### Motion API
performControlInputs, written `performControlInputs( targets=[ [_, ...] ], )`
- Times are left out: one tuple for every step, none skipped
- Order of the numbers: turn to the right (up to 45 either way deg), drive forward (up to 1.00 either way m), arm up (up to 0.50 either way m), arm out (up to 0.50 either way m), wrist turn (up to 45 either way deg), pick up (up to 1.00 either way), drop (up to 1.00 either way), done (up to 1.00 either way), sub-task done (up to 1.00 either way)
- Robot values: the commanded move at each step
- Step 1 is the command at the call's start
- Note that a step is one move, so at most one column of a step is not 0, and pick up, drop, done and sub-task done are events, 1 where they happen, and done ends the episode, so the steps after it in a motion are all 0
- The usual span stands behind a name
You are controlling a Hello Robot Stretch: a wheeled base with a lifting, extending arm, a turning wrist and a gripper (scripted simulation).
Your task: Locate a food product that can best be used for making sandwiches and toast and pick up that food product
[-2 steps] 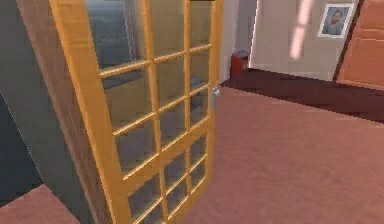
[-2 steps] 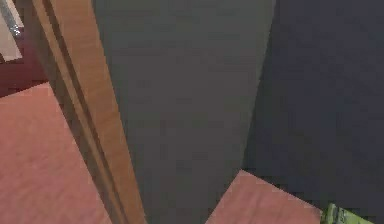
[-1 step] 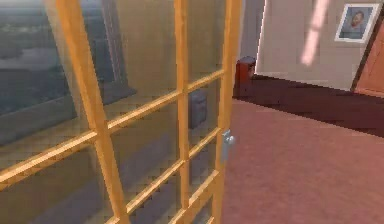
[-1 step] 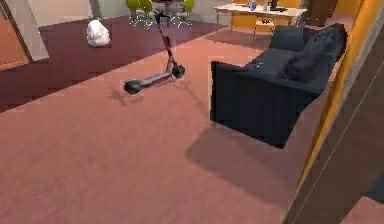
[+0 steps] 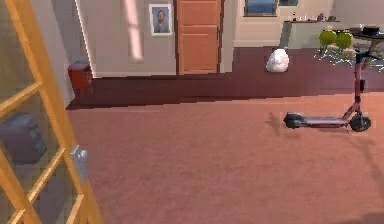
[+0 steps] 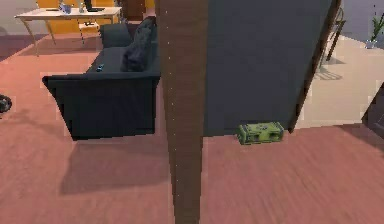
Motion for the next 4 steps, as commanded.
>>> performControlInputs(
  targets=[
    [21.0, 0.0, 0.0, 0.0, 0.0, 0.0, 0.0, 0.0, 0.0],
    [0.0, 1.0, 0.0, 0.0, 0.0, 0.0, 0.0, 0.0, 0.0],
    [0.0, 1.0, 0.0, 0.0, 0.0, 0.0, 0.0, 0.0, 0.0],
    [0.0, 0.9, 0.0, 0.0, 0.0, 0.0, 0.0, 0.0, 0.0]
  ],
)
